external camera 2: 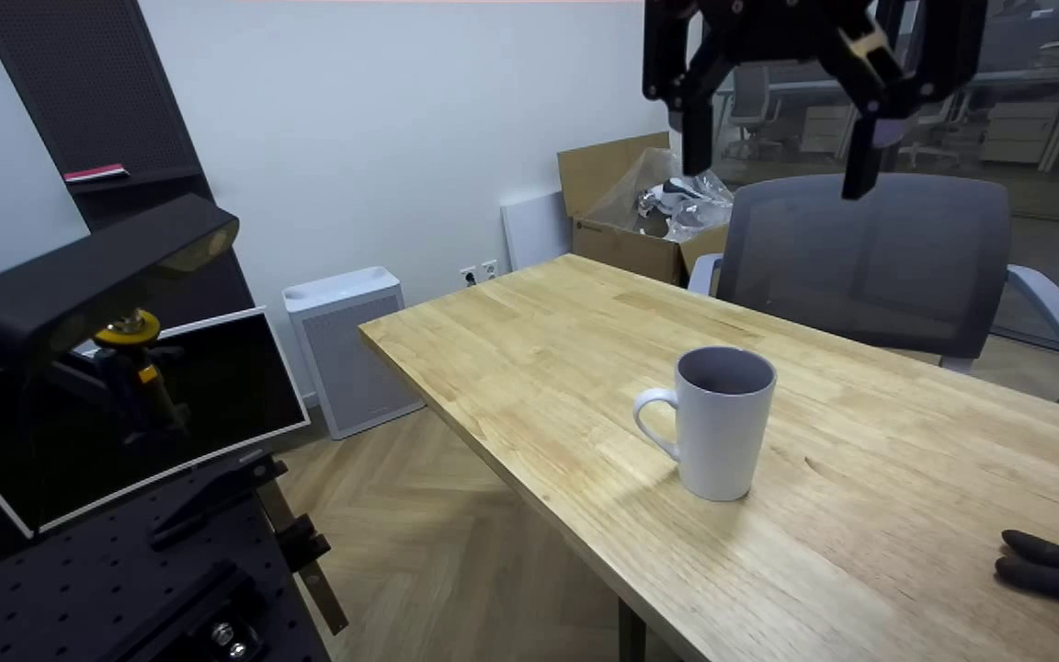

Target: Move the white mug backwards

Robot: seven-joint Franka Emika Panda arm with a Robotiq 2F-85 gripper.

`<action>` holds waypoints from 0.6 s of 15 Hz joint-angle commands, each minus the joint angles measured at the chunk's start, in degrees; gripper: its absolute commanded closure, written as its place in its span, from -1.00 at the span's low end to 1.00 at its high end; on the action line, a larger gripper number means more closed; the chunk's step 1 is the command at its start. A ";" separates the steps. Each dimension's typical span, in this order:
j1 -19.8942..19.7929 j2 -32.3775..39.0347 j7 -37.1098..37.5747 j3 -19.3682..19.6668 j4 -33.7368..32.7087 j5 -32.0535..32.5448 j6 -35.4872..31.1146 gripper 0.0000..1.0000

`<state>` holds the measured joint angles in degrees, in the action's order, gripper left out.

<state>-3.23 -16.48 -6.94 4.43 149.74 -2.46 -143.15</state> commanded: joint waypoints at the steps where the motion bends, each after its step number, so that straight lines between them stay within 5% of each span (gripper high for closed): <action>1: -0.42 6.93 0.17 1.36 -4.37 -0.65 -0.62 -1.00; 9: -2.19 21.76 0.43 1.95 -17.35 0.28 1.79 -1.00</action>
<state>-5.16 -0.55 -7.00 6.62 138.99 -2.36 -143.96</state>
